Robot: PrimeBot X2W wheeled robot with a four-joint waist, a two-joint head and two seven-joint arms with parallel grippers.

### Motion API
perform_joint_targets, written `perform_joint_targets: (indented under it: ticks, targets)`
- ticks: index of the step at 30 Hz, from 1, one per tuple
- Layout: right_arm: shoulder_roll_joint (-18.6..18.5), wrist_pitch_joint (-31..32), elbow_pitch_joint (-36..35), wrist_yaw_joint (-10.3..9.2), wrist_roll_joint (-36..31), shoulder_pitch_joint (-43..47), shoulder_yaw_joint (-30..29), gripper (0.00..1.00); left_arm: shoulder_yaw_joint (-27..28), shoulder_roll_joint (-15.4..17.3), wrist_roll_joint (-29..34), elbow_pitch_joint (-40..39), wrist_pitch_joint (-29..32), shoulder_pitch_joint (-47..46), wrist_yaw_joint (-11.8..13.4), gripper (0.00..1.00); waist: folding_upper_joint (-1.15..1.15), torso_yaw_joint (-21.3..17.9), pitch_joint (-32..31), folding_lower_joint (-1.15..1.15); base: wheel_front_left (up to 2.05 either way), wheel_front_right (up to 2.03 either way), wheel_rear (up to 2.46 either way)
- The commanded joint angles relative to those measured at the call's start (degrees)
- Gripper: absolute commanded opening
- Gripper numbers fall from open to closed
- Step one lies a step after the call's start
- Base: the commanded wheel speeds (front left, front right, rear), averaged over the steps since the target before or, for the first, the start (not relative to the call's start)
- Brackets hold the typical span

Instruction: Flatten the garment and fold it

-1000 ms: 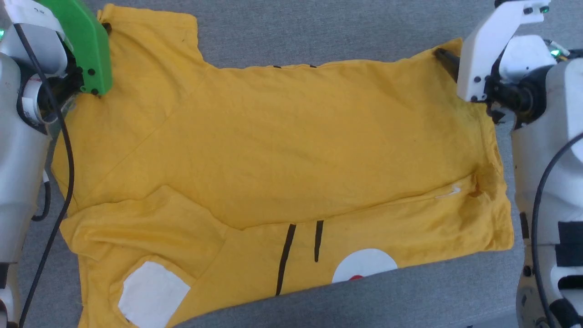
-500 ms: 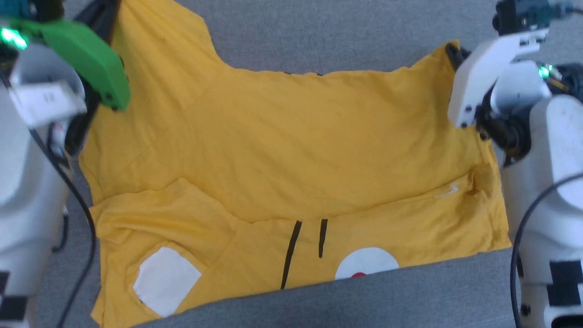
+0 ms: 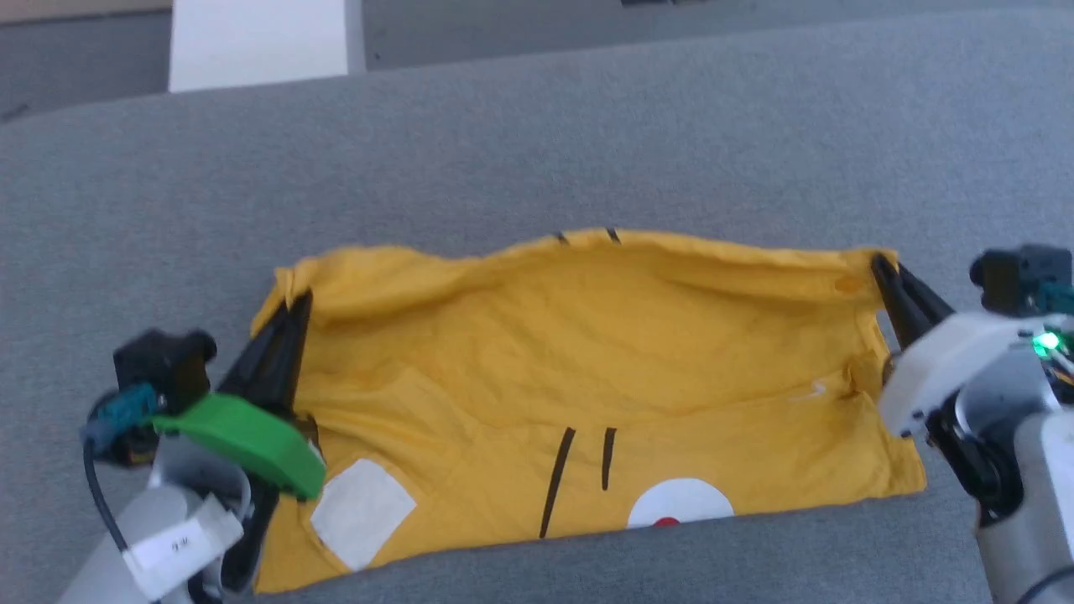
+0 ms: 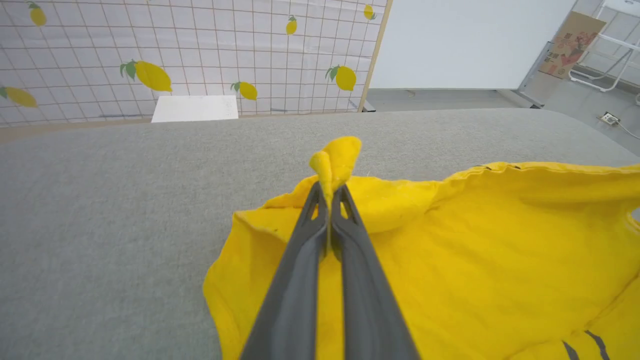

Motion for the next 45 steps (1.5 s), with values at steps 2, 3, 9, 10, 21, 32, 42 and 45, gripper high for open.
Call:
perform_joint_targets:
  ticks: [2, 3, 9, 10, 21, 32, 42, 45]
  targets:
    - [-1.21, -0.61, -0.94, -0.09, 0.18, 3.23, -0.18, 0.00, 0.18, -0.07, -1.44, -1.37, -0.45, 3.81, 0.34, 0.00, 0.00, 3.95, -5.49, 0.01, 0.00, 0.00, 0.00]
    - [-1.78, -0.26, -1.20, -0.09, -0.10, 4.69, -0.22, 0.00, 0.02, 0.06, -1.87, -1.89, -0.33, 5.47, 0.40, 0.00, 0.00, 4.33, -5.97, 0.01, 0.00, 0.00, 0.00]
    - [-4.30, 3.19, -1.44, -0.09, -1.67, 9.58, -1.17, 0.00, -1.40, 0.33, -5.65, -2.61, 1.40, 12.72, -1.05, 0.00, 0.00, 5.79, -7.07, 0.01, 0.00, 0.00, 0.00]
    - [-5.07, 4.55, -0.89, -0.09, -2.31, 10.25, -1.31, 0.00, -2.45, 0.49, -6.41, -2.26, 2.40, 14.65, -1.65, 0.00, 0.00, 6.06, -7.07, 0.01, 0.00, 0.00, 0.00]
    - [-5.14, 12.43, 5.46, -0.09, -3.47, 11.15, -1.10, 0.65, -8.66, -1.75, -6.47, 5.50, 6.15, 15.26, -4.63, 1.00, 0.00, 8.14, -6.91, 0.01, 0.00, 0.00, 0.00]
    - [-1.29, 14.77, 1.05, -0.09, -0.86, 15.77, -7.70, 1.00, -7.11, -5.10, -5.16, 8.10, -1.73, 14.02, -3.22, 1.00, 0.00, 9.60, -10.34, 0.01, 0.00, 0.00, 0.00]
    - [6.25, 12.26, -3.75, -0.09, -0.63, 18.53, -17.39, 1.00, -0.19, -8.54, 1.43, 7.58, -9.69, 11.29, 2.33, 1.00, 0.00, 10.69, -11.49, 0.01, 0.00, 0.00, 0.00]
    - [7.89, 11.27, -2.64, -0.09, -1.09, 17.47, -19.93, 1.00, 3.85, -10.54, 5.55, 5.98, -9.80, 9.81, 3.05, 1.00, 0.00, 10.97, -11.43, 0.01, 0.00, 0.00, 0.00]
